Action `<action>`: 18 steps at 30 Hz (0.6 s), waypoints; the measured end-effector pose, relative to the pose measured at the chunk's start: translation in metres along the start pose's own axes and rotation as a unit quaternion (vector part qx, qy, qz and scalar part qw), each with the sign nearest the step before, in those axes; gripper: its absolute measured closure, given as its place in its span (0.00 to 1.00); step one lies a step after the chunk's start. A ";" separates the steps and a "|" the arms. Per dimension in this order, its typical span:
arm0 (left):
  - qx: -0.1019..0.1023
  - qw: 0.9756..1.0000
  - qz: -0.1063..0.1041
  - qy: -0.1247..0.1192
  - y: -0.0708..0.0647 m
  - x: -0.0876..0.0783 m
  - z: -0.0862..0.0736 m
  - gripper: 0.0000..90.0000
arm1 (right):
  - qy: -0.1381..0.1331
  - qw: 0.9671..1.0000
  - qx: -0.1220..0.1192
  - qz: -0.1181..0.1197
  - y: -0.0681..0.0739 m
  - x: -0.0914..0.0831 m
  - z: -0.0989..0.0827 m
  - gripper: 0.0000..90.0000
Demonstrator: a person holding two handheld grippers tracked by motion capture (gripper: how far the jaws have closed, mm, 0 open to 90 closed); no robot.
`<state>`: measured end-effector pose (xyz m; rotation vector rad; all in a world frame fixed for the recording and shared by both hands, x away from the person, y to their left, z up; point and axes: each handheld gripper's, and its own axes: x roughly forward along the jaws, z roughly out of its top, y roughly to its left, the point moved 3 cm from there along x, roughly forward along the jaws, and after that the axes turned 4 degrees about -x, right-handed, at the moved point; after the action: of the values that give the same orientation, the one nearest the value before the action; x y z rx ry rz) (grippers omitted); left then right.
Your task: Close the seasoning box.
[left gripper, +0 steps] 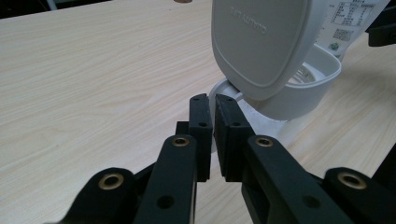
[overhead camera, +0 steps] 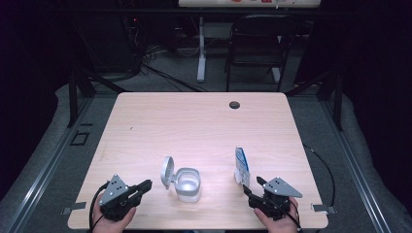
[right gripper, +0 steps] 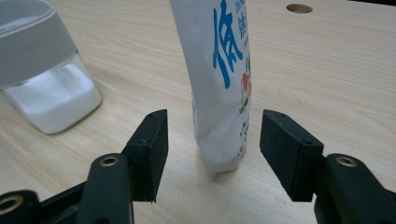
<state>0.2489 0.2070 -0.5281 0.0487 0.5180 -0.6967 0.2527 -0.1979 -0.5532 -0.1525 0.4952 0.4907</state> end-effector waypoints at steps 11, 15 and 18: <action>-0.007 1.000 -0.007 -0.012 -0.004 0.001 0.008 1.00 | -0.005 1.000 0.006 -0.004 -0.003 -0.004 -0.001 0.47; -0.002 1.000 -0.009 -0.013 -0.007 0.001 0.010 1.00 | -0.002 1.000 0.009 -0.005 -0.004 -0.004 -0.002 0.47; -0.001 1.000 -0.012 -0.015 -0.008 0.002 0.011 1.00 | 0.000 1.000 0.006 -0.005 -0.004 -0.004 -0.003 0.47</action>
<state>0.2497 0.1973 -0.5179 0.0300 0.4921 -0.7189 0.2508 -0.2035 -0.5537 -0.1430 0.4980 0.4776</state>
